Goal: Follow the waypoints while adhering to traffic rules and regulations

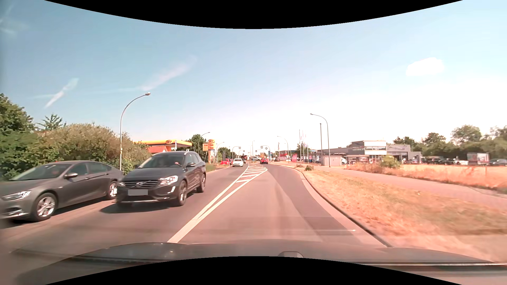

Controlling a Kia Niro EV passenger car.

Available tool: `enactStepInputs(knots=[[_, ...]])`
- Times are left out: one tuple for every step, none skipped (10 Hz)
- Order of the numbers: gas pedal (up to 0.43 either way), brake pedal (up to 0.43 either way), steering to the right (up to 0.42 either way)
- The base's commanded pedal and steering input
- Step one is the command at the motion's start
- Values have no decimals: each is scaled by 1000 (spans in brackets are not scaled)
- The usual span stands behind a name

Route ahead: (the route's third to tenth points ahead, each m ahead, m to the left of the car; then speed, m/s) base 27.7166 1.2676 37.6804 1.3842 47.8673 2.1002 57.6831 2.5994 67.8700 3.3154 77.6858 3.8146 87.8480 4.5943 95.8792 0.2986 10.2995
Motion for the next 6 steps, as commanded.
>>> enactStepInputs(knots=[[130, 0, 29], [98, 0, 29], [28, 0, 28], [8, 0, 27], [0, 0, 26], [0, 0, 23]])
